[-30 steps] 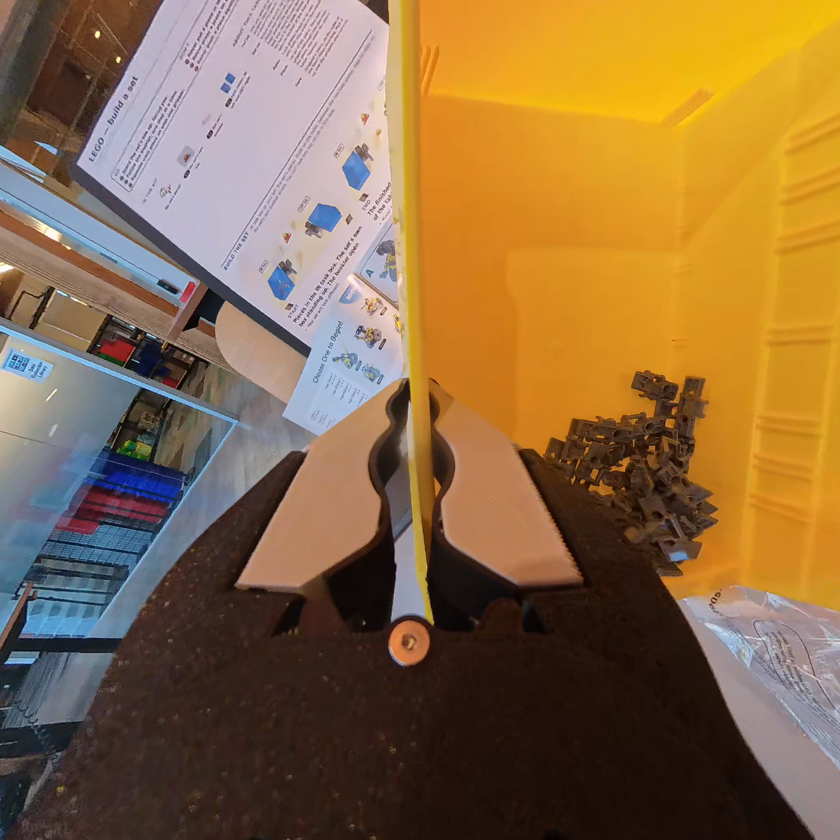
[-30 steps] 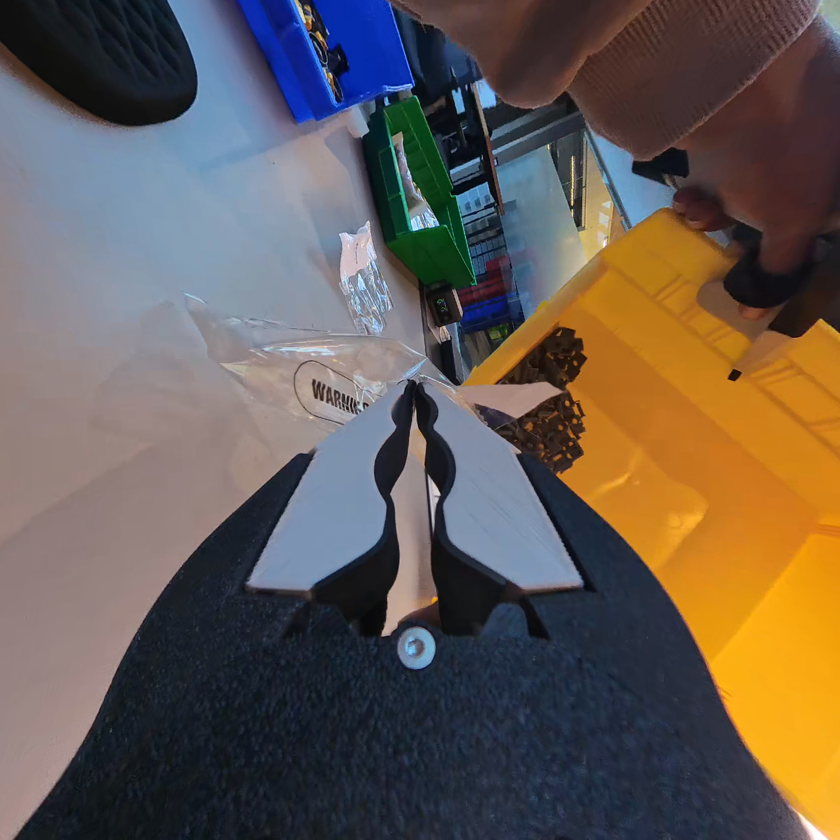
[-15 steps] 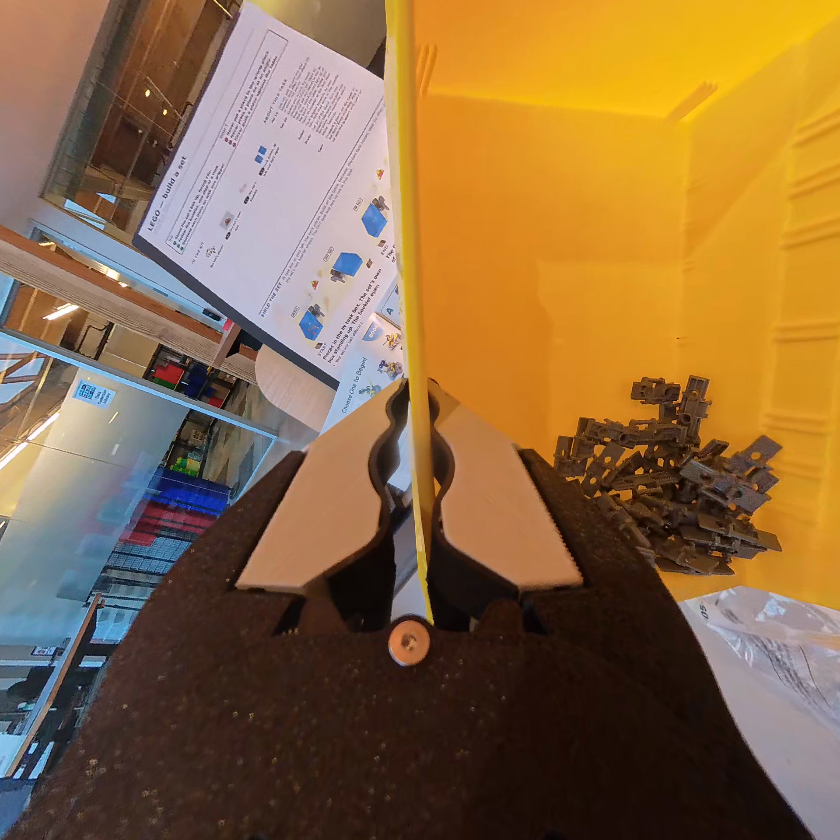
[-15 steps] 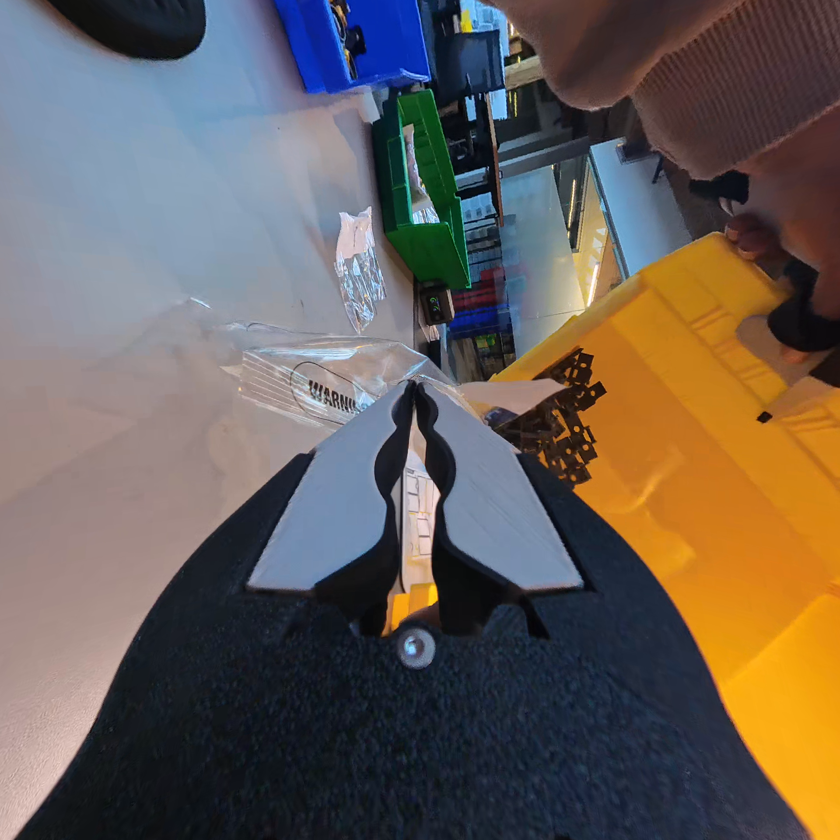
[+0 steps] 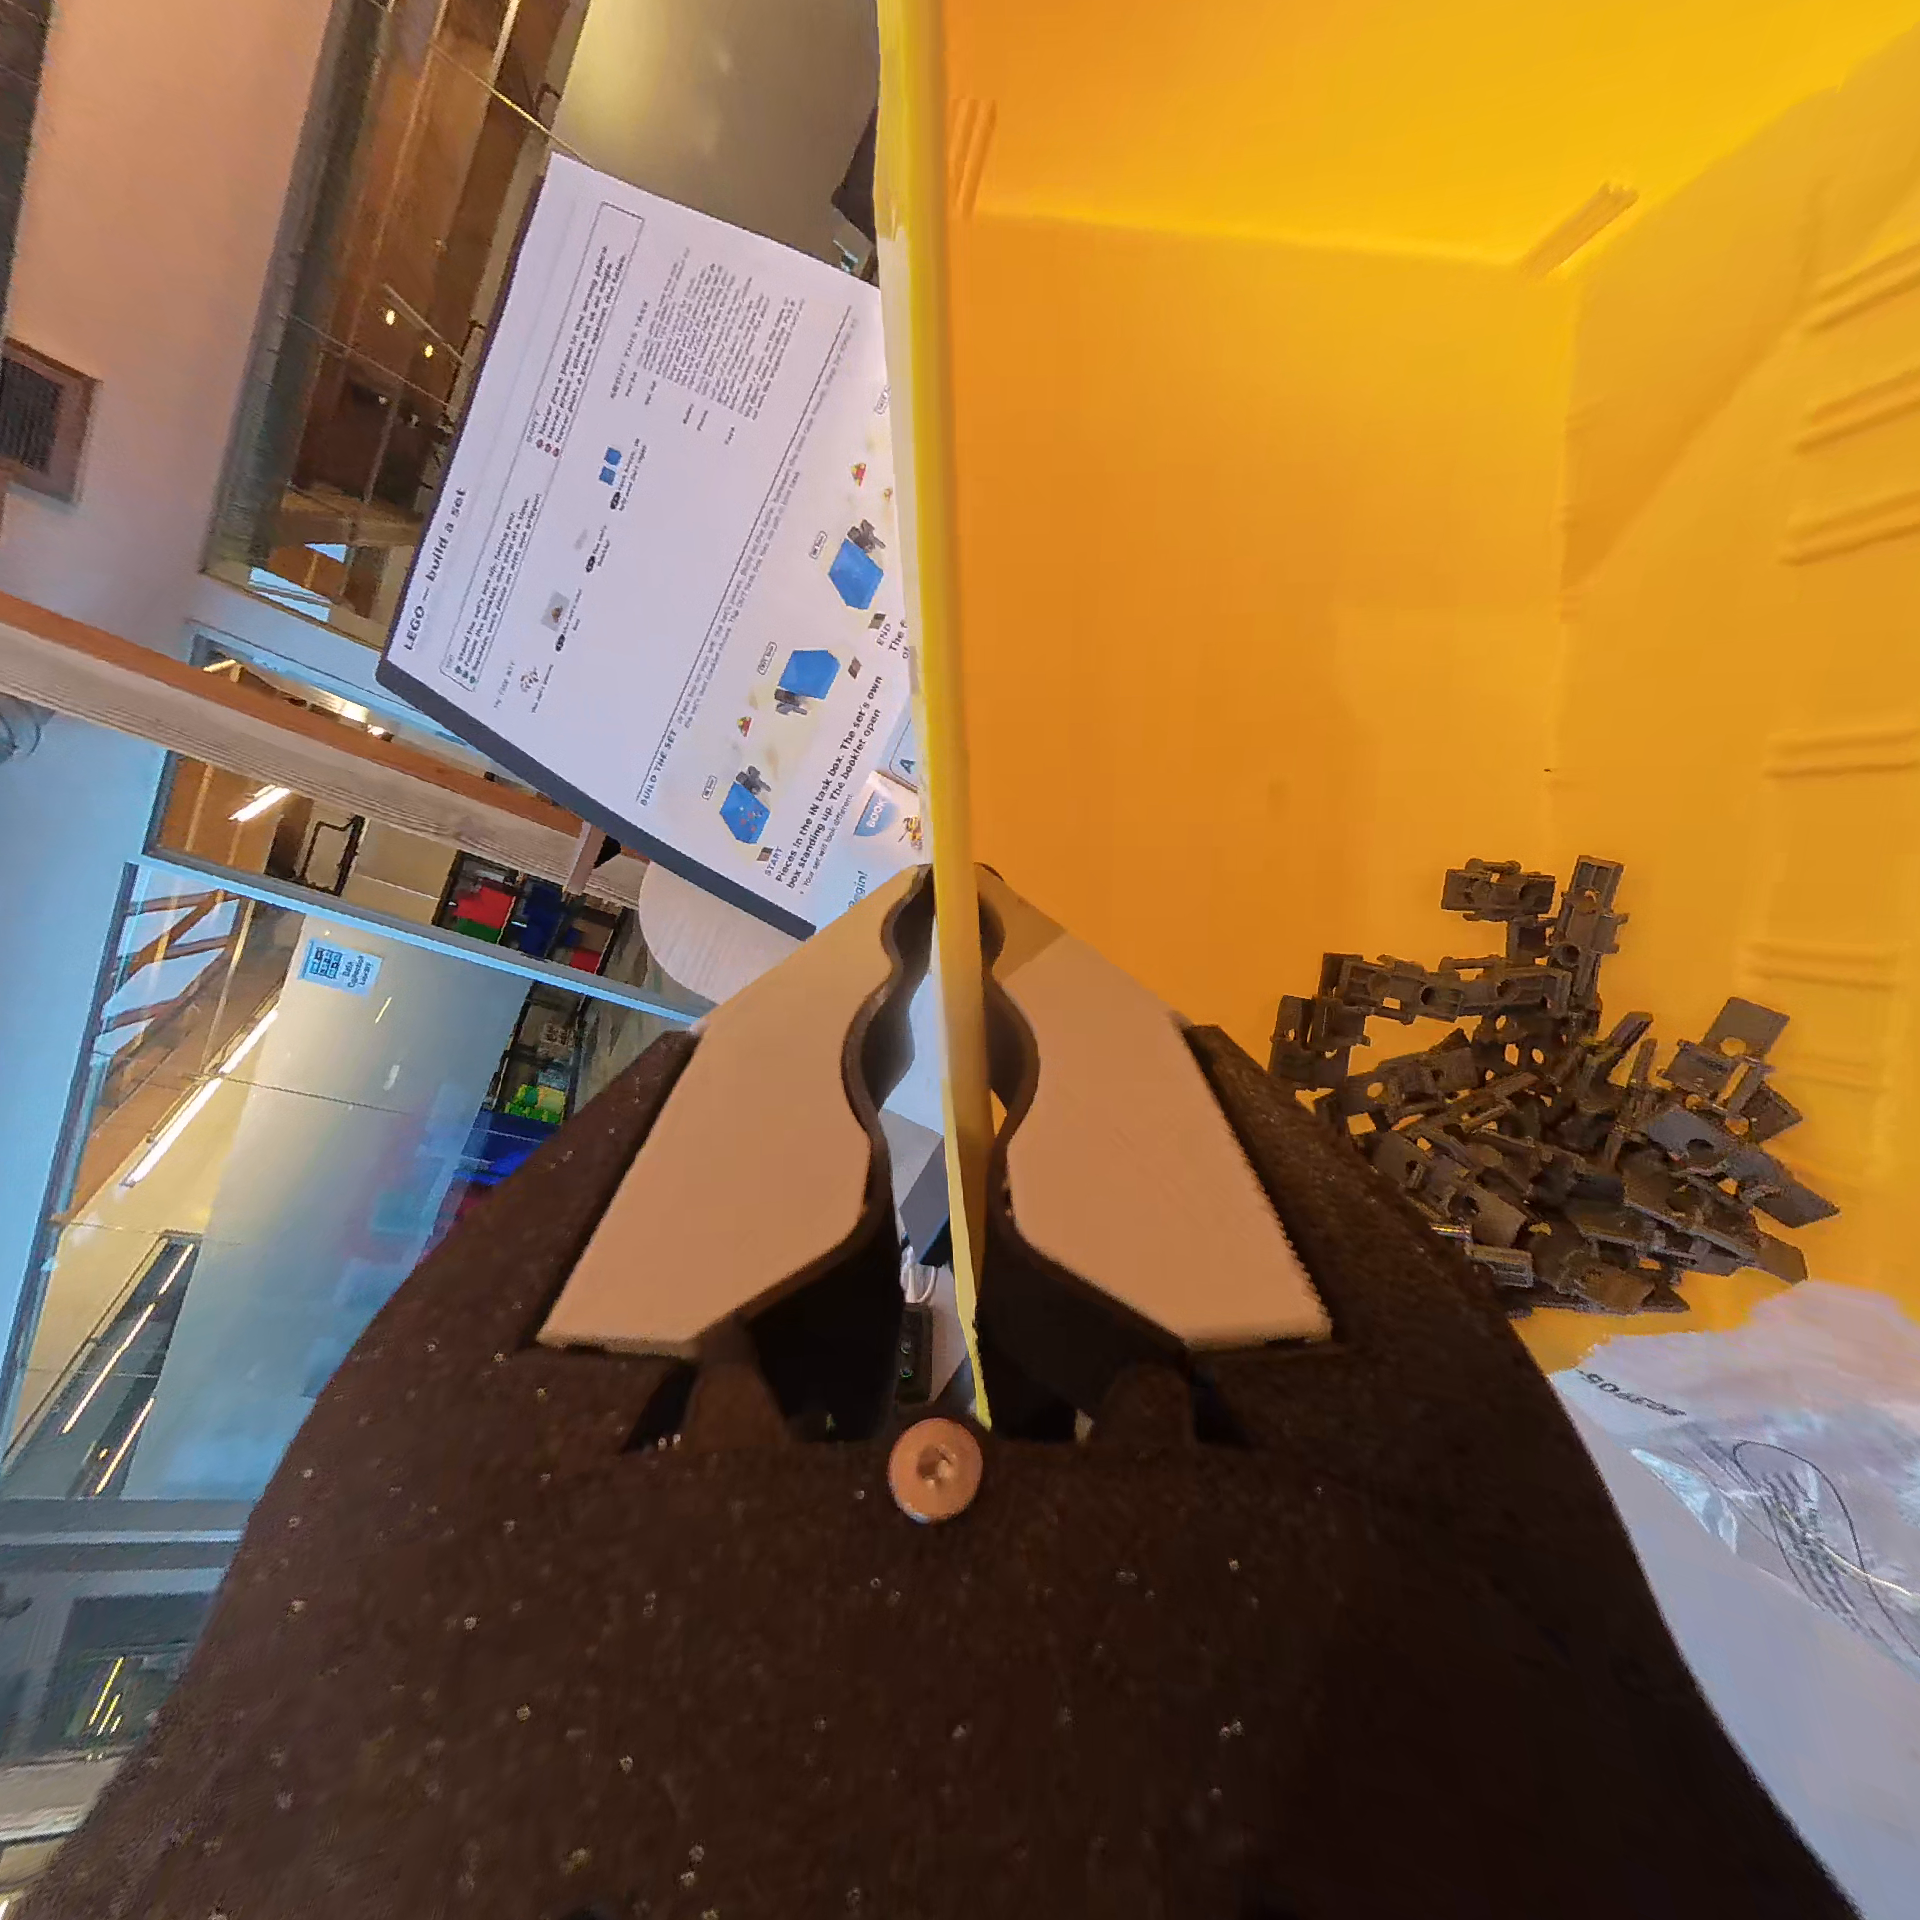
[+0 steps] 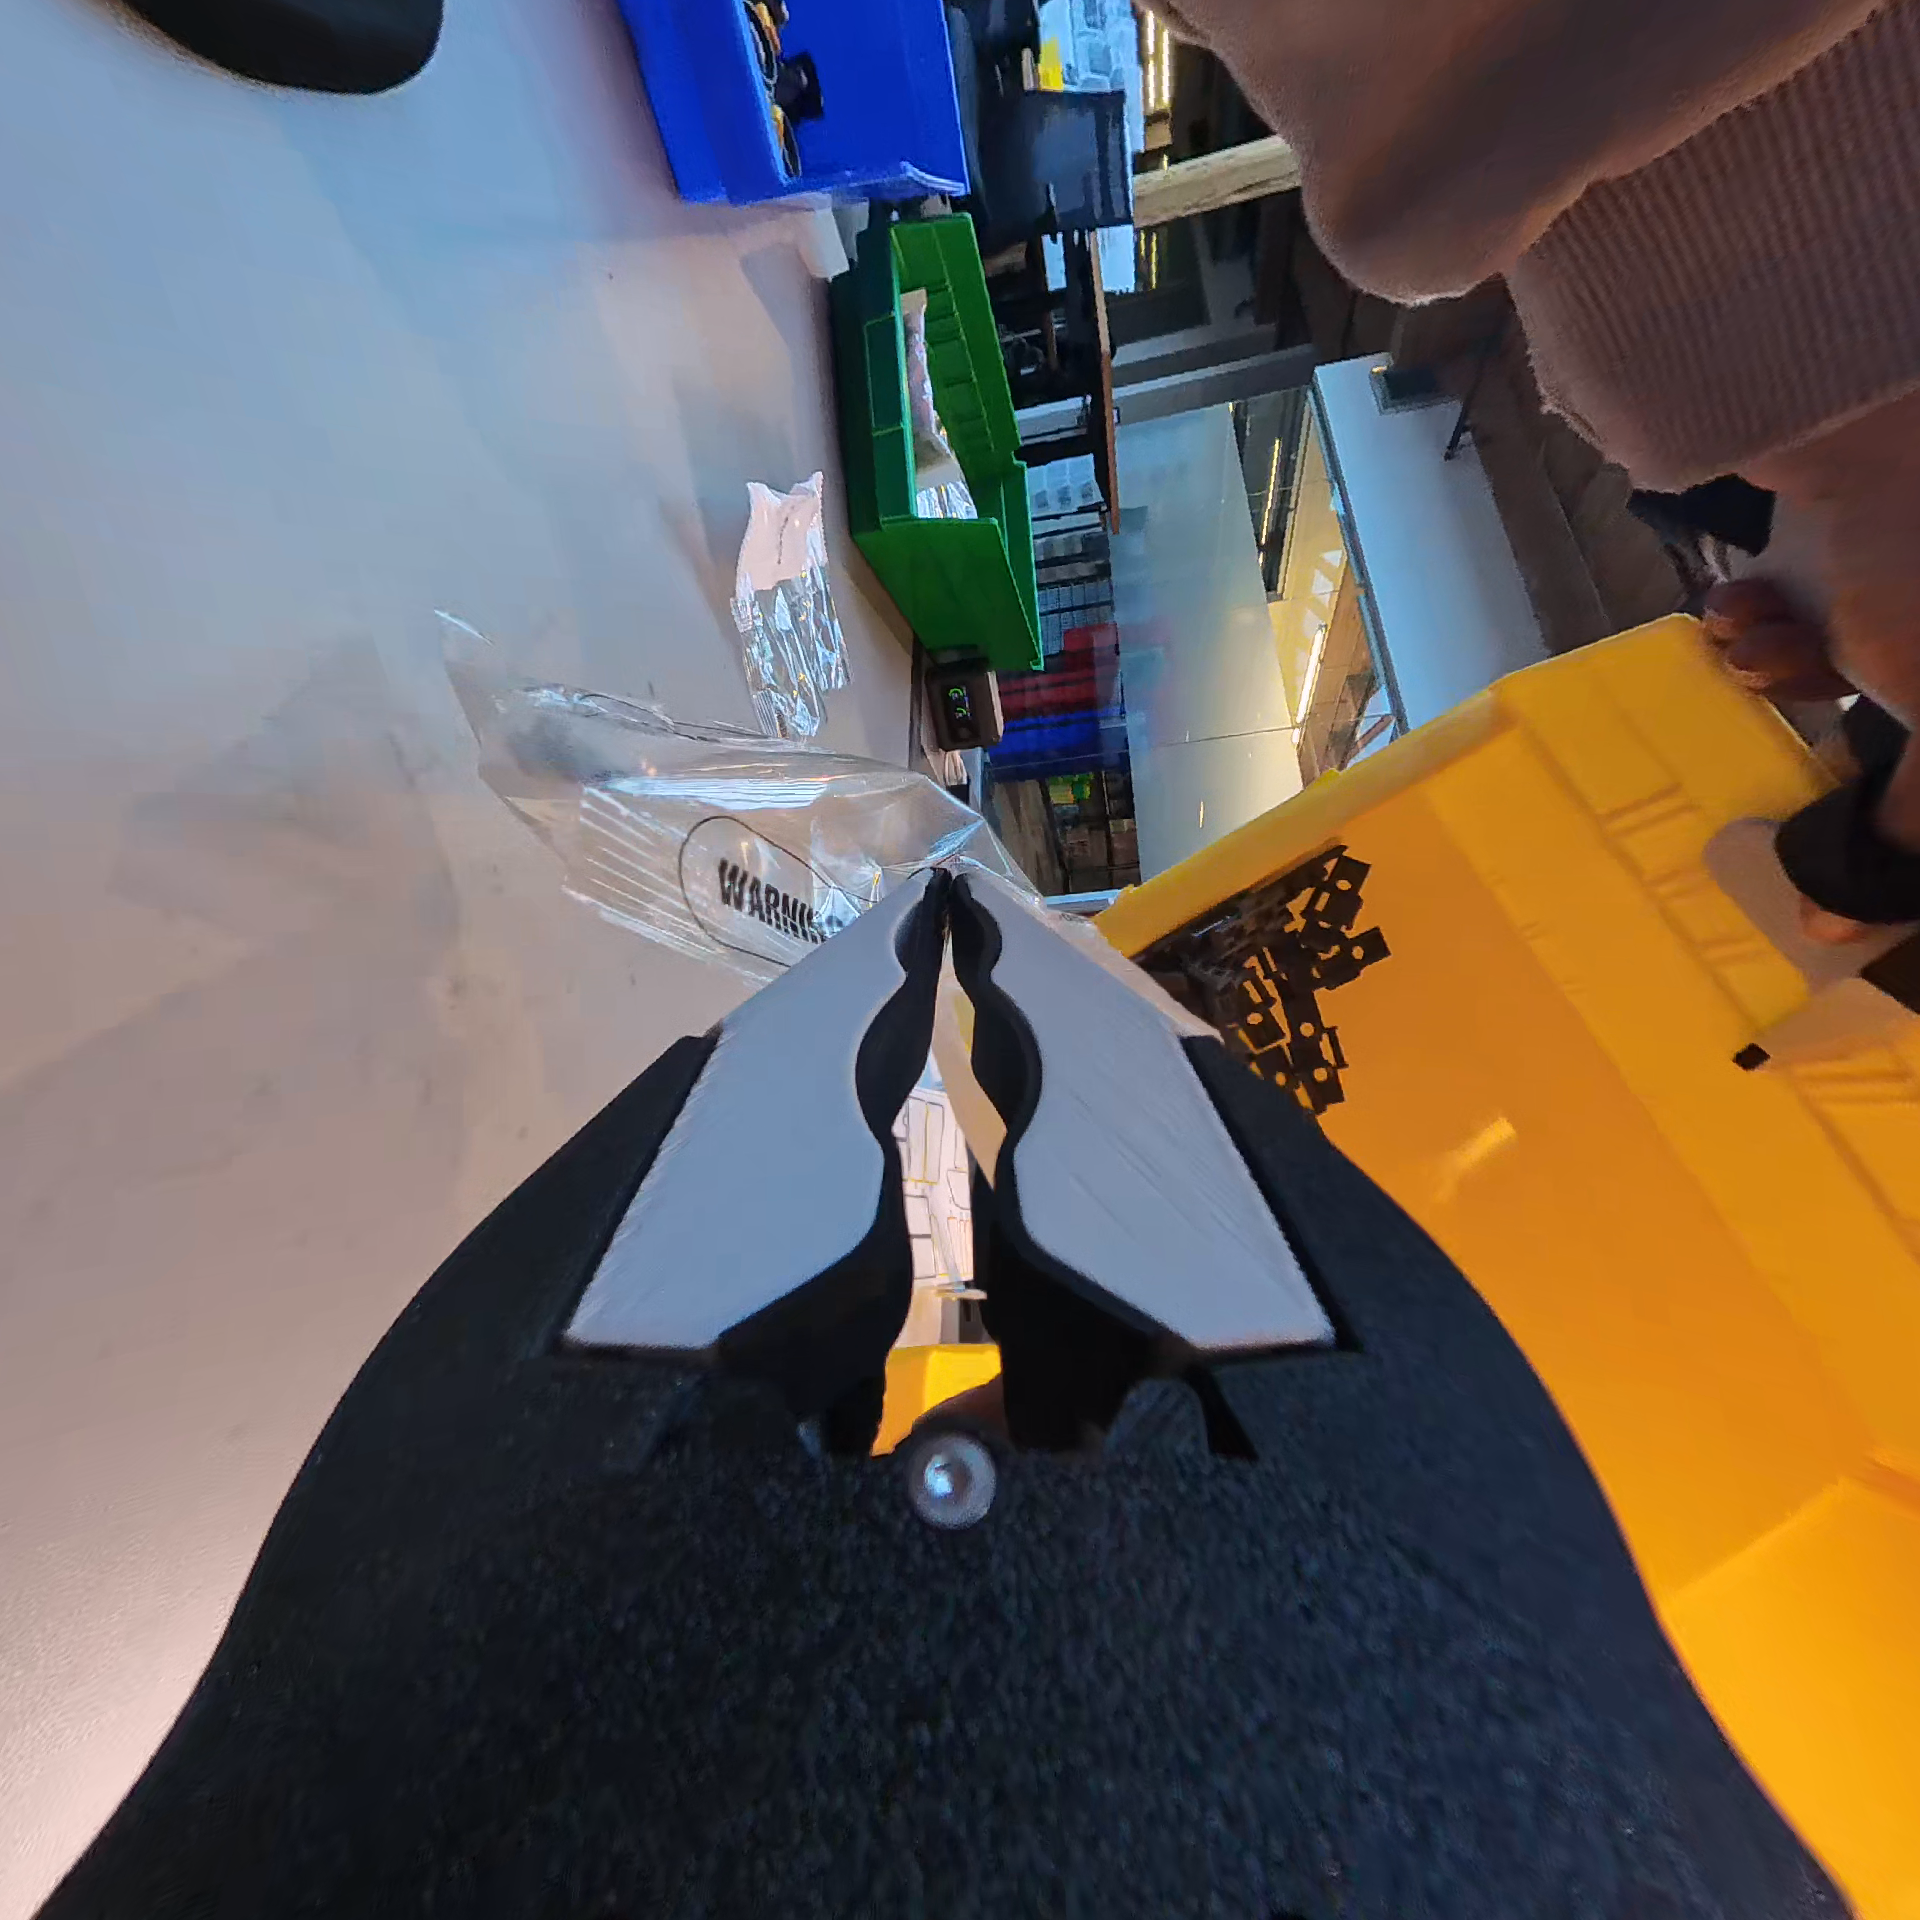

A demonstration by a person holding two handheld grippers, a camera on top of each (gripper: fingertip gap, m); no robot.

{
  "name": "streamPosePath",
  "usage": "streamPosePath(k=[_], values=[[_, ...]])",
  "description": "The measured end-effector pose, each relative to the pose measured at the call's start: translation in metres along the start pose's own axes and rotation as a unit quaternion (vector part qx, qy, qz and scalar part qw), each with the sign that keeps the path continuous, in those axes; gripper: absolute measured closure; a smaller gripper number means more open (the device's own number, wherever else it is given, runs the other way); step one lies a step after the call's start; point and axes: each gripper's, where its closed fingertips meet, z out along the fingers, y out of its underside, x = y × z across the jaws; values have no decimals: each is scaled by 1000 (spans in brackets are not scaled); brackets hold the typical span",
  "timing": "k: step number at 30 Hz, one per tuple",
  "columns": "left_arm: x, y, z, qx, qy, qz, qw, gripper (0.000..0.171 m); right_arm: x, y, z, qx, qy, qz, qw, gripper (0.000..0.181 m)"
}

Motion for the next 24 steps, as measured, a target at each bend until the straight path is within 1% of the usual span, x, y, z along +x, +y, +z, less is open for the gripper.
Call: streamPosePath(k=[4, 7, 13, 16, 20, 24], values=[[0, 0, 1, 6, 6, -5, 1000, 169, -6, 4, -2, -6, -5, -13, 1000, 181], [-2, -2, -1, 12, 3, -5, 1000, 169, -1, 7, -4, -4, 3, 3, 1000, 181], [-3, -6, 1, 13, 0, 16, 1000, 169, -2, 8, -4, -2, 3, 12, 1000, 181], [0, -7, 2, 13, 5, 13, 1000, 170, -2, 9, -3, -3, 3, 14, 1000, 181], [7, -2, 11, 7, 23, -6, 1000, 170, -2, 5, -4, 7, 2, 23, 1000, 181], [7, 2, 19, 3, 26, -15, 1000, 170, -3, 11, -5, -1, 4, 24, 1000, 181]])
